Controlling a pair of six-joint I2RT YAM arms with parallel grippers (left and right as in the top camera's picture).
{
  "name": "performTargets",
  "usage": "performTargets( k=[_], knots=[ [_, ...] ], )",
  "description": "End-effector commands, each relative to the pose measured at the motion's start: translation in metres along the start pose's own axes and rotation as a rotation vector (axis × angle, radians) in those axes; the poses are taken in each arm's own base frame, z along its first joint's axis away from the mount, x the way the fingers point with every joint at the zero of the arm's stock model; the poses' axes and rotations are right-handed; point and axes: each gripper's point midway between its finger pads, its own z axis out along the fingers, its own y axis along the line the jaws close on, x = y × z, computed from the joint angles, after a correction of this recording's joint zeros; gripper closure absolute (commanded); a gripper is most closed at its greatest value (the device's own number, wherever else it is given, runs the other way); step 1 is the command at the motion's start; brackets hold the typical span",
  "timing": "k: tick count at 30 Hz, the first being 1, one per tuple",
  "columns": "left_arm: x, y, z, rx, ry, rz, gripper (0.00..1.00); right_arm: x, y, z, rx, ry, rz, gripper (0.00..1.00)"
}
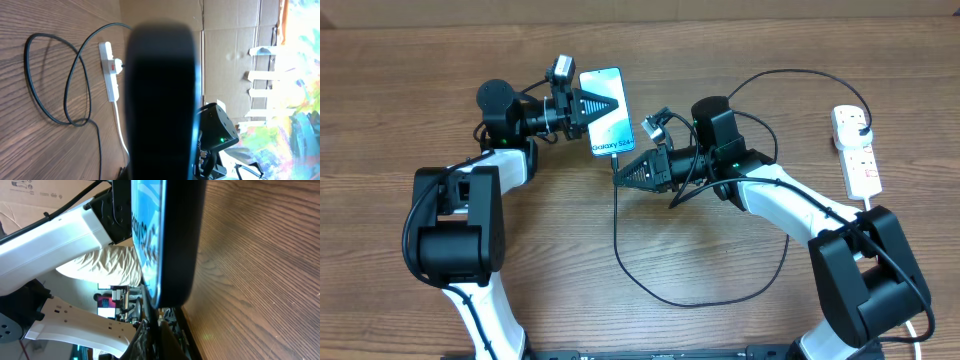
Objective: Plug charger to phone and switch on socket
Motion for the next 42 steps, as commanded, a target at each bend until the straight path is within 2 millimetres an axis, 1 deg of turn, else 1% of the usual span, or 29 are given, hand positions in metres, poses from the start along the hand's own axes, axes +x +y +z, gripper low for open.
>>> performTargets(
  k=[1,15,23,30,32,38,42],
  knots=[
    [-0.002,-0.011,0.004,0.008,0.006,0.055,0.96,-0.002,-0.002,-0.002,-0.003,-0.004,0.005,0.96],
    [0.002,-0.012,0.005,0.009,0.027,0.053,0.95,-0.005,-0.004,-0.002,0.009,-0.02,0.019,0.96],
    [0.006,-0.025,0.004,0.028,0.042,0.1,0.95,-0.008,-0.006,-0.002,0.022,-0.037,0.028,0.96],
    [0.01,-0.024,0.004,0.024,0.069,0.115,0.96,-0.012,0.004,-0.002,-0.016,-0.038,-0.006,0.96],
    [0.008,-0.025,0.003,0.026,0.056,0.118,0.96,-0.008,0.008,-0.002,-0.036,-0.014,-0.005,0.96],
    [-0.013,-0.027,-0.008,0.034,-0.053,0.126,0.95,0.0,0.014,-0.003,-0.073,0.033,0.001,0.96],
    [-0.017,-0.027,-0.013,0.034,-0.077,0.133,0.96,0.0,0.014,-0.003,-0.075,0.034,-0.001,0.96]
  ],
)
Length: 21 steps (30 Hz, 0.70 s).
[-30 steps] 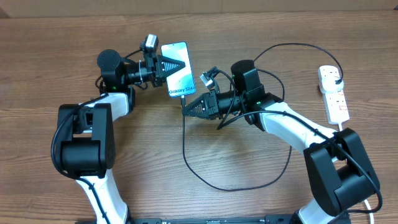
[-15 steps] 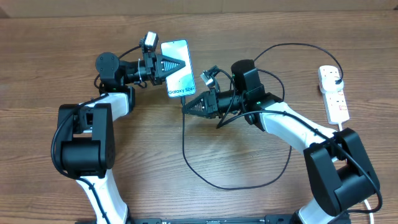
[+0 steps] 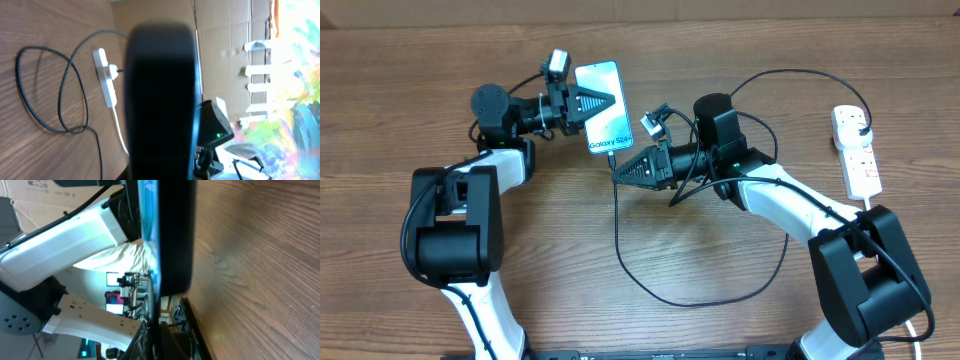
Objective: Plug charger to phone and switch on socket
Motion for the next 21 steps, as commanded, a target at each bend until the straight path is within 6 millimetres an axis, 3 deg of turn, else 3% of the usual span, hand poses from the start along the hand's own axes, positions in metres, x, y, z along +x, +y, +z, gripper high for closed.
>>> performTargets(
  k=[1,21],
  knots=[
    [-0.014,-0.012,-0.005,0.009,-0.052,0.059,0.95,0.002,0.002,-0.001,-0.022,0.02,-0.006,0.96],
    [-0.006,-0.012,0.008,0.016,-0.019,0.022,0.96,-0.002,-0.001,-0.001,-0.003,-0.005,-0.013,0.96]
  ],
)
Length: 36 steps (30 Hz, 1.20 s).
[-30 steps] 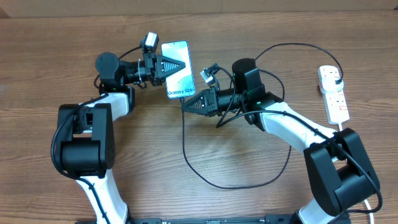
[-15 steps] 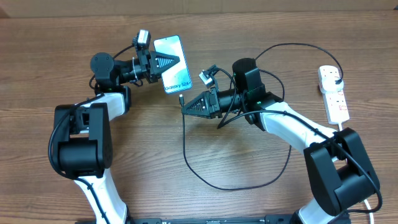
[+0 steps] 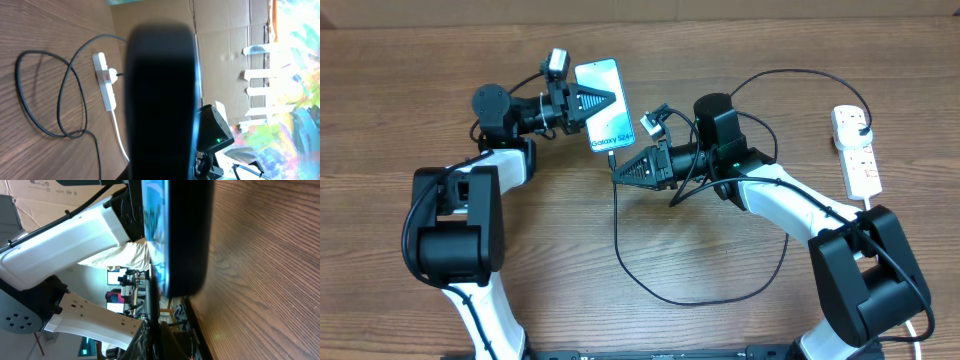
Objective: Plug charger to phone and switch on socket
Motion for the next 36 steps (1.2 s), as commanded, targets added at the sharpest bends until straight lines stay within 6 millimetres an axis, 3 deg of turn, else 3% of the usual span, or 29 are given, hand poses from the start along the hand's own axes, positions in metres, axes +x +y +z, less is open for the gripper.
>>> performTargets(
  k=[1,36],
  knots=[
    [-0.0052,-0.0125,0.0034,0.013,-0.011,0.035,0.95,-0.0027,-0.0024,-0.0011,0.004,-0.01,-0.007,0.96],
    [-0.0037,-0.0121,-0.003,0.008,0.004,0.036,0.95,-0.0047,-0.0047,-0.0013,0.016,-0.022,-0.003,0.96]
  ],
)
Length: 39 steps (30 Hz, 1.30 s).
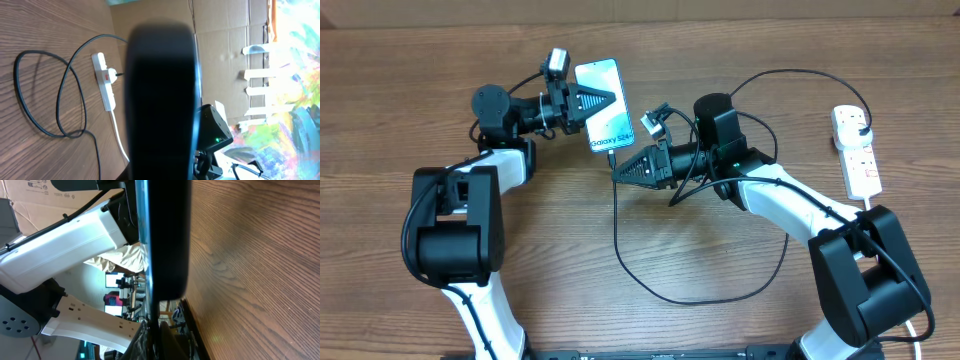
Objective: Plug charger to phone and switch on socket
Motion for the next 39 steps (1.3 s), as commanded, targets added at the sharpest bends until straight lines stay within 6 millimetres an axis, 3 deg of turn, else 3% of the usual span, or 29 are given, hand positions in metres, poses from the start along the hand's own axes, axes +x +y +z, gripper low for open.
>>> performTargets(
  k=[1,39],
  knots=[
    [-0.003,-0.0106,-0.0016,0.006,0.008,0.03,0.95,-0.0023,-0.0027,-0.001,0.004,-0.008,-0.003,0.96],
    [0.0008,-0.0102,-0.0005,0.004,0.029,0.03,0.95,-0.008,-0.006,-0.0049,0.019,-0.035,0.004,0.96]
  ],
)
